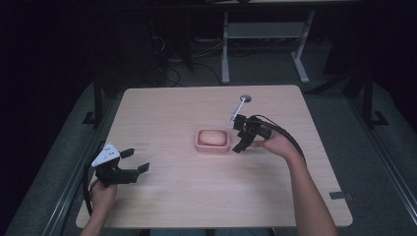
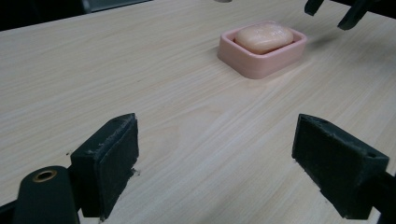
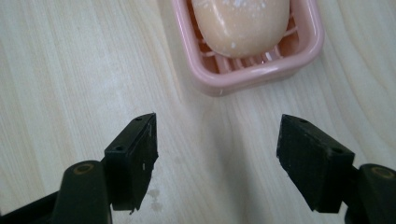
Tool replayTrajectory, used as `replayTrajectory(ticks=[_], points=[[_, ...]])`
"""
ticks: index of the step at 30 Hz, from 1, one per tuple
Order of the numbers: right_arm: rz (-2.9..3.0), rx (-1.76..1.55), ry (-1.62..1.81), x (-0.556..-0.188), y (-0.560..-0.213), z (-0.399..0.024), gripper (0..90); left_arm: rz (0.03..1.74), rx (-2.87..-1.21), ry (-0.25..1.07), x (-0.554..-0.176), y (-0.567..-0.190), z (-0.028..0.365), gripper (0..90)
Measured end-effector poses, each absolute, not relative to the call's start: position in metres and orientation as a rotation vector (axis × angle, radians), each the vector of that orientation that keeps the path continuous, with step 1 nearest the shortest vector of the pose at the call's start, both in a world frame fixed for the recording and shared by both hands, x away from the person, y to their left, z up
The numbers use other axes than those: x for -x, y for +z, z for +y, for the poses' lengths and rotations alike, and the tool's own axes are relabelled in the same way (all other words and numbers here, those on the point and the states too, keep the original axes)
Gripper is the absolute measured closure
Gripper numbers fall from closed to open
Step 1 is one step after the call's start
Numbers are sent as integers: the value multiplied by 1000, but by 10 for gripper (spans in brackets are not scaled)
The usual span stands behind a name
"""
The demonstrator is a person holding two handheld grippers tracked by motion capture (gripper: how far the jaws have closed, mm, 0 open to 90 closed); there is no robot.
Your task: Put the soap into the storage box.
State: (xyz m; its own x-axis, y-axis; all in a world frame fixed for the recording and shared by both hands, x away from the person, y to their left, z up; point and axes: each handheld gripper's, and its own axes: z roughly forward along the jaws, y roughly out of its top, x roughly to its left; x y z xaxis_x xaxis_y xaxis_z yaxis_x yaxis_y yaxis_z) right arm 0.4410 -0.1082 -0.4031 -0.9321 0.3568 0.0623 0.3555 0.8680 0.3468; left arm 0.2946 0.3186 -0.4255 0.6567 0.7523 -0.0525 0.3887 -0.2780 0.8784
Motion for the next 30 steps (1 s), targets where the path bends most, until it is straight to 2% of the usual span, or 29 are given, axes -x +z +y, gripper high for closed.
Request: replayTrajectory(ticks=[30], points=[[2988, -628, 619, -407, -410, -145, 287, 901, -1900, 469, -295, -427, 318, 143]])
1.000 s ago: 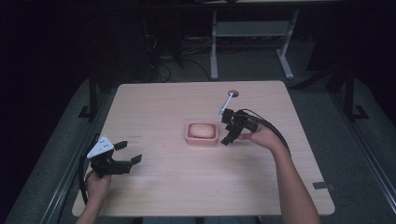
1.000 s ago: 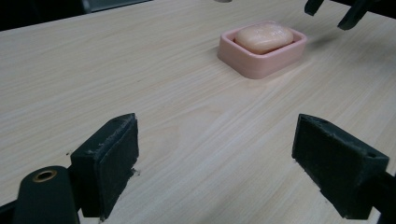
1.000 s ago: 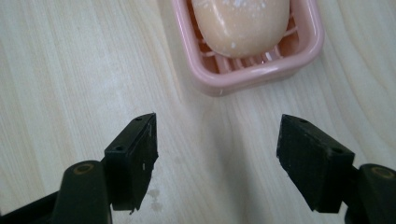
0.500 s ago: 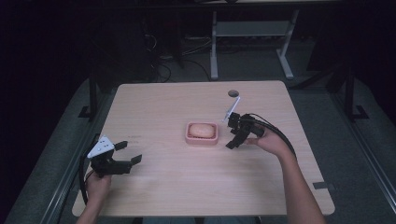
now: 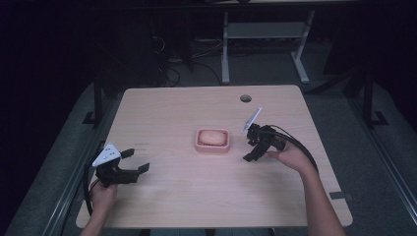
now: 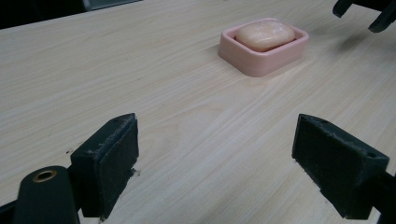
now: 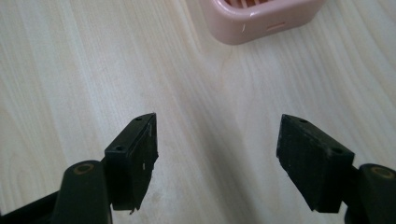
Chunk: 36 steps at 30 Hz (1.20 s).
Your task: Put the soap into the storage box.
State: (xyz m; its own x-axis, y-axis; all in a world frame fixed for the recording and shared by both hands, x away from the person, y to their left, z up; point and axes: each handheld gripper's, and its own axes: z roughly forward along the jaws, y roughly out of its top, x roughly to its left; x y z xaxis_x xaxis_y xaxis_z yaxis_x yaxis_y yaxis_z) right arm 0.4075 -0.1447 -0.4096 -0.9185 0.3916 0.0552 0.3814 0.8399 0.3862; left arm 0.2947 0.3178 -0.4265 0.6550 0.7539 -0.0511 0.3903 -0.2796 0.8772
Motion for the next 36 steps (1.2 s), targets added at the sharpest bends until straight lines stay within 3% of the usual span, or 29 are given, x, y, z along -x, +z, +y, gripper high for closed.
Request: replayTrajectory(ticks=[36], points=[[2925, -740, 686, -365, -430, -190, 289, 893, -1916, 471, -295, -428, 316, 143]])
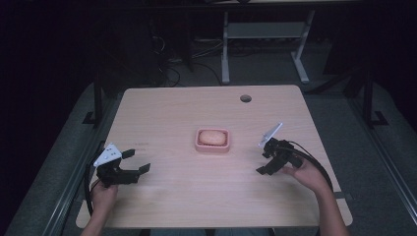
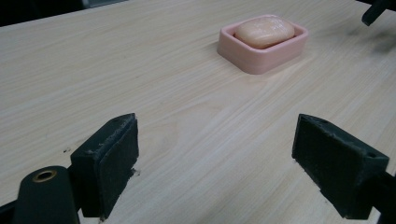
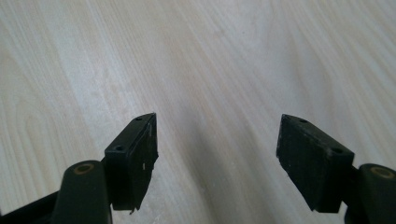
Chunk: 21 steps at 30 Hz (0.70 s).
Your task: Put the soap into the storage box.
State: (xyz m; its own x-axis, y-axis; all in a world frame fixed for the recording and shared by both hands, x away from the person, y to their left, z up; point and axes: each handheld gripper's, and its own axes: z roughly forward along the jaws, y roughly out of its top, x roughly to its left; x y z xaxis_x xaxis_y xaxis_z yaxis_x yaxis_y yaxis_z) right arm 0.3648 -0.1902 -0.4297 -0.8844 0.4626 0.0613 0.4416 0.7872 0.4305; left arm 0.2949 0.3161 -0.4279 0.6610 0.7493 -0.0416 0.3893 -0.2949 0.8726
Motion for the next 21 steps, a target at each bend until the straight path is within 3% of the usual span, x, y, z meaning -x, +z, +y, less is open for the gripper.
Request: replayTrajectory(ticks=[21], points=[[2840, -862, 755, -323, -445, -216, 278, 895, -1919, 474, -295, -429, 316, 143]])
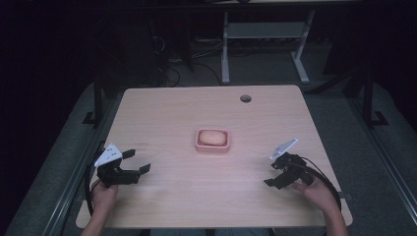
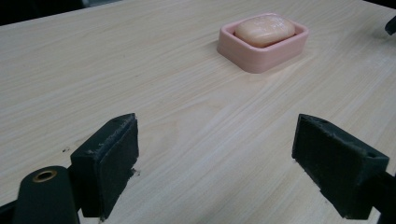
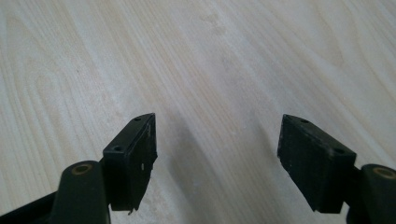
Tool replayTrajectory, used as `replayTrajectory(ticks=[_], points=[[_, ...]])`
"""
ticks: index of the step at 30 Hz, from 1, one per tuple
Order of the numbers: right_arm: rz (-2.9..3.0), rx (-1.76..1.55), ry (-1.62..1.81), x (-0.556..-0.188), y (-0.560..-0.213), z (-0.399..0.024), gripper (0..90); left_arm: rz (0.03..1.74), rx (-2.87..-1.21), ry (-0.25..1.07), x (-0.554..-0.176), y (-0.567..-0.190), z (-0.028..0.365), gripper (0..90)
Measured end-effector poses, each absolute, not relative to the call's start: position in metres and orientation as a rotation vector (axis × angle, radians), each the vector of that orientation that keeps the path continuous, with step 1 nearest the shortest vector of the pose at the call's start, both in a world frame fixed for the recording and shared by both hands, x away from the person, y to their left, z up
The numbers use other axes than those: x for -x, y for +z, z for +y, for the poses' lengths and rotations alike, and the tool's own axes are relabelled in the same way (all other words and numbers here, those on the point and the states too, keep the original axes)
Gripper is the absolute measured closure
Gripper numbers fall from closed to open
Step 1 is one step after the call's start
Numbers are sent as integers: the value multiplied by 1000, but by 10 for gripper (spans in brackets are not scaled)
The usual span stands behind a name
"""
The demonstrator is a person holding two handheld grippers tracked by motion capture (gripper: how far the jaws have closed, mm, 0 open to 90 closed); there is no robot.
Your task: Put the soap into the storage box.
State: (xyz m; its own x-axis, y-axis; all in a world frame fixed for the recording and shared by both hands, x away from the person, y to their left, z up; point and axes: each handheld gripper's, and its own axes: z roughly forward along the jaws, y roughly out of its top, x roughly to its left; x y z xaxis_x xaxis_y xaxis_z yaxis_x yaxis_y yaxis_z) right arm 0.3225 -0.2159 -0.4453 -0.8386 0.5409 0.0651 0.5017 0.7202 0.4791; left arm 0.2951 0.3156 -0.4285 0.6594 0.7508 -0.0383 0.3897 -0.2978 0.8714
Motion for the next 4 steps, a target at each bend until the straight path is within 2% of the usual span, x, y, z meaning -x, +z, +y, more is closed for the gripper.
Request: replayTrajectory(ticks=[4], points=[[2815, -881, 764, -314, -449, -219, 261, 894, -1919, 476, -295, -428, 316, 143]])
